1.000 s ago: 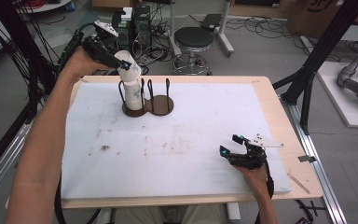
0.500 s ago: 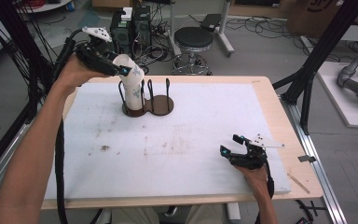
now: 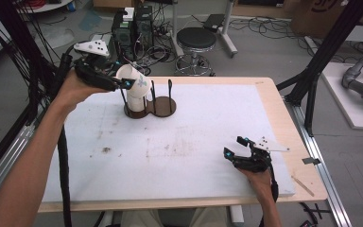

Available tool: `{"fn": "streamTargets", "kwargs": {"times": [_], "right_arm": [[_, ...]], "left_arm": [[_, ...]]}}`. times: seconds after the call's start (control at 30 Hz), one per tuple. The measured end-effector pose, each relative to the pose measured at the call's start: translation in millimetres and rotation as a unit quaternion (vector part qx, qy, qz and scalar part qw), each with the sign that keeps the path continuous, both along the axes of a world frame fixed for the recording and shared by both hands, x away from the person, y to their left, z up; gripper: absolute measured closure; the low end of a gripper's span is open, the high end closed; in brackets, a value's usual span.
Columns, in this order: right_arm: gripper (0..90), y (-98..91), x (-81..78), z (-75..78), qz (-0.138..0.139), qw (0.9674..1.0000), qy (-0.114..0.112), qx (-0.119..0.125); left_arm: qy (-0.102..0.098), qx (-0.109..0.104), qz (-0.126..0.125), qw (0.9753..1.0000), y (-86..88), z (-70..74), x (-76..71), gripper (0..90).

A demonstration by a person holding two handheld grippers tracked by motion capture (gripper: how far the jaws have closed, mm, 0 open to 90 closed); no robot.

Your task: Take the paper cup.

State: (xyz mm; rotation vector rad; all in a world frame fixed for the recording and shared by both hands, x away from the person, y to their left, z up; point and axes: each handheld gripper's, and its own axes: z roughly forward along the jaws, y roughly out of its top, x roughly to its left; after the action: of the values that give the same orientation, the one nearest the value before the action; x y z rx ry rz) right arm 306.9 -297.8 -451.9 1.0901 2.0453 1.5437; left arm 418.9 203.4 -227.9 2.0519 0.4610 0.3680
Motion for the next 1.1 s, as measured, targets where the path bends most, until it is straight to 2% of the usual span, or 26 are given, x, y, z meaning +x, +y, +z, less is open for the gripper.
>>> {"fn": "streamTargets", "kwargs": {"times": [0.03,0.07,0.23,0.33,0.37,0.47,0.5,0.53,0.63,0.7,0.73,0.77,0.8,0.9,1.0,1.03,1.07,1.1], "right_arm": [[18.0,-0.5,-1.2,0.0,-0.001,1.0,-0.004,0.001],[18.0,-0.5,-1.2,0.0,-0.001,1.0,-0.004,0.001],[18.0,-1.9,-2.6,0.0,-0.003,1.0,-0.004,0.006],[18.0,-2.0,-2.9,0.0,-0.003,1.0,-0.004,0.005],[18.0,-2.1,-2.8,0.0,-0.002,1.0,-0.004,0.005],[18.0,-2.1,-2.8,0.0,-0.002,1.0,-0.004,0.005],[18.0,-2.0,-2.7,-0.1,0.0,1.0,-0.005,0.004],[18.0,-2.0,-2.7,-0.1,0.0,1.0,-0.005,0.004],[18.0,-1.9,-2.6,-0.1,0.002,1.0,-0.004,0.004],[18.0,-1.8,-2.4,0.0,0.003,1.0,0.0,0.004],[18.0,-1.8,-2.4,0.0,0.003,1.0,0.0,0.004],[18.0,-1.7,-2.4,0.1,0.003,1.0,0.0,0.003],[18.0,-1.7,-2.4,0.1,0.003,1.0,0.0,0.003],[18.0,-1.4,-2.3,0.0,0.004,1.0,-0.002,0.002],[18.0,-1.4,-2.3,0.1,0.004,1.0,-0.003,0.001],[18.0,-1.4,-2.3,0.0,0.004,1.0,-0.003,0.002],[18.0,-1.4,-2.3,0.0,0.004,1.0,-0.003,0.002],[18.0,-1.4,-2.3,0.0,0.004,1.0,-0.002,0.002]], "left_arm": [[-0.007,0.001,-0.003,1.0,-0.9,-1.8,-6.1,35.1],[-0.007,0.001,-0.003,1.0,-0.9,-1.8,-6.1,35.1],[-0.019,-0.026,-0.019,0.9993,0.2,-8.9,-23.1,35.2],[-0.022,-0.034,-0.023,0.9989,1.0,-12.5,-28.0,35.1],[-0.023,-0.044,-0.027,0.9984,1.9,-17.4,-32.6,35.1],[-0.025,-0.054,-0.03,0.9978,2.7,-22.9,-37.3,35.1],[-0.026,-0.068,-0.032,0.9969,3.5,-29.7,-42.0,35.2],[-0.026,-0.068,-0.032,0.9969,3.5,-29.7,-42.0,35.1],[-0.027,-0.091,-0.035,0.9949,4.4,-42.4,-49.1,35.2],[-0.025,-0.109,-0.039,0.993,5.0,-56.6,-55.7,35.1],[-0.025,-0.109,-0.039,0.993,5.0,-56.6,-55.7,35.2],[-0.023,-0.12,-0.042,0.9916,5.6,-65.8,-58.9,35.2],[-0.023,-0.12,-0.042,0.9916,5.6,-65.8,-58.9,35.2],[-0.019,-0.13,-0.045,0.9903,6.3,-81.8,-64.4,35.2],[-0.019,-0.135,-0.045,0.9896,6.1,-87.8,-67.1,35.2],[-0.023,-0.143,-0.049,0.9882,5.0,-95.4,-70.9,35.2],[-0.023,-0.143,-0.049,0.9882,5.0,-95.4,-70.9,35.2],[-0.027,-0.147,-0.051,0.9874,3.4,-101.5,-73.1,35.2]]}}
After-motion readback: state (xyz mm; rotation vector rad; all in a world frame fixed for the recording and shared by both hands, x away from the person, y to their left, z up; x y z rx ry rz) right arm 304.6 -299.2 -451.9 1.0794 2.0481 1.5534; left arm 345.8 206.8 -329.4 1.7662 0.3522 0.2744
